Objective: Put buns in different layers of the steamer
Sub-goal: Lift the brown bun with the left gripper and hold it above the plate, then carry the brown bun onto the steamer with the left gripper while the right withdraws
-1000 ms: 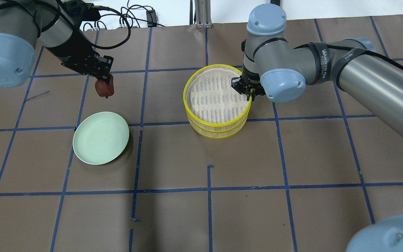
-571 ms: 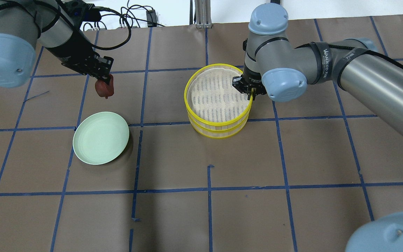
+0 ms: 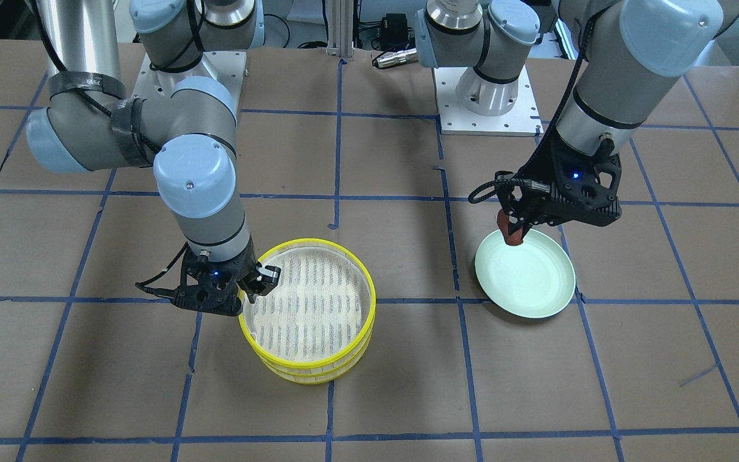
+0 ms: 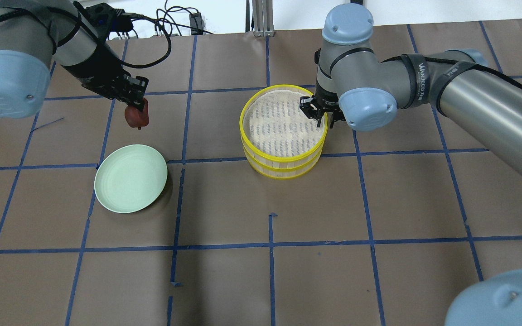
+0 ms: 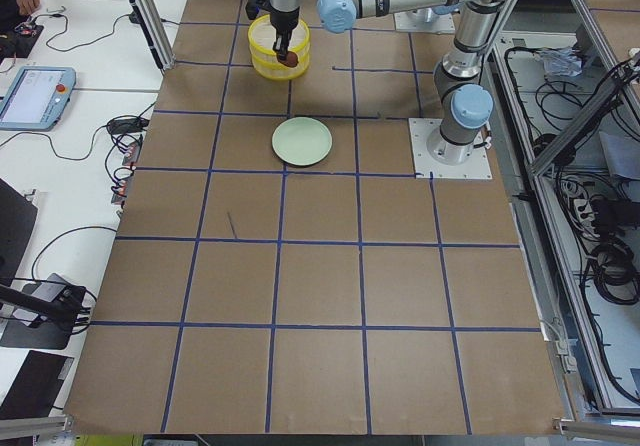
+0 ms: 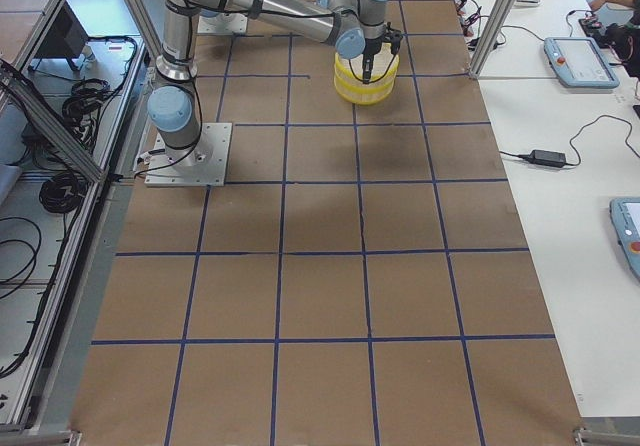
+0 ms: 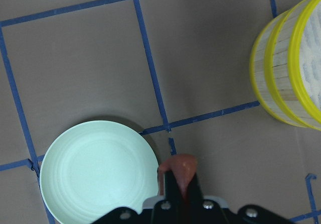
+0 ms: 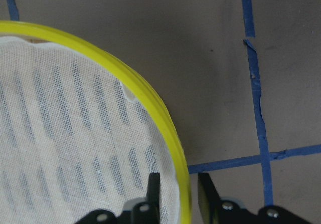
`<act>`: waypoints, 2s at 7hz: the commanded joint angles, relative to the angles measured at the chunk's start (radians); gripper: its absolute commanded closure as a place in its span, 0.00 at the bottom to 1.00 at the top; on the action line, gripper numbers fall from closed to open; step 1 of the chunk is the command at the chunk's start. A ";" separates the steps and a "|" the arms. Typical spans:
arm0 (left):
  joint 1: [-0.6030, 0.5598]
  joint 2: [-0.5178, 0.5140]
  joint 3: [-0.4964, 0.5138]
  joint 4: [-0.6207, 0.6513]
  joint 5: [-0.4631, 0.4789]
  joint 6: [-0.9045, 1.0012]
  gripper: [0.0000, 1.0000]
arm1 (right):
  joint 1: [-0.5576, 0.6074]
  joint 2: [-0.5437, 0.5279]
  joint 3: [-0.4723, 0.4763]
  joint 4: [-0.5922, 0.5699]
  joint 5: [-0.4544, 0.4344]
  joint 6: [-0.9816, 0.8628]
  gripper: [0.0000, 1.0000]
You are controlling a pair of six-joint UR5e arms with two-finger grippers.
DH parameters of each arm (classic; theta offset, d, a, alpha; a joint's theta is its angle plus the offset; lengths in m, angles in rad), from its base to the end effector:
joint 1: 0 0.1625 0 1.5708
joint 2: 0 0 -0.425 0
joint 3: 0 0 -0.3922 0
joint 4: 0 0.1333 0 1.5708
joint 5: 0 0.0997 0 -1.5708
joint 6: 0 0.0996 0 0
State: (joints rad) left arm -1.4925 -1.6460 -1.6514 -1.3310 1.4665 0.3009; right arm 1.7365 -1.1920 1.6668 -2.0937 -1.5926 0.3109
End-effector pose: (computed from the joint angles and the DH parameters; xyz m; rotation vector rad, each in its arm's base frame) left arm -0.1020 -0.5367 0.4351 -0.3455 -3.0315 0.1559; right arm 0.2300 -0.5804 0.2834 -0.2279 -3.1224 0.0812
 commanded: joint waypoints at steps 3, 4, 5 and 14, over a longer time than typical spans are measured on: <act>-0.053 -0.017 0.002 0.070 -0.005 -0.038 0.97 | -0.127 -0.165 -0.057 0.167 0.058 -0.035 0.32; -0.111 -0.040 0.004 0.152 -0.015 -0.136 0.97 | -0.164 -0.249 -0.100 0.292 0.063 -0.102 0.30; -0.171 -0.076 0.004 0.229 -0.067 -0.238 0.96 | -0.192 -0.302 -0.164 0.442 0.065 -0.157 0.26; -0.416 -0.285 0.004 0.670 -0.061 -0.705 0.00 | -0.190 -0.382 -0.174 0.551 0.051 -0.354 0.00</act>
State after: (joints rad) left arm -1.9076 -1.9467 -1.6473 -0.6603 1.4013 -0.4207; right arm 1.5478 -1.5729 1.4886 -1.5365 -1.5387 -0.0447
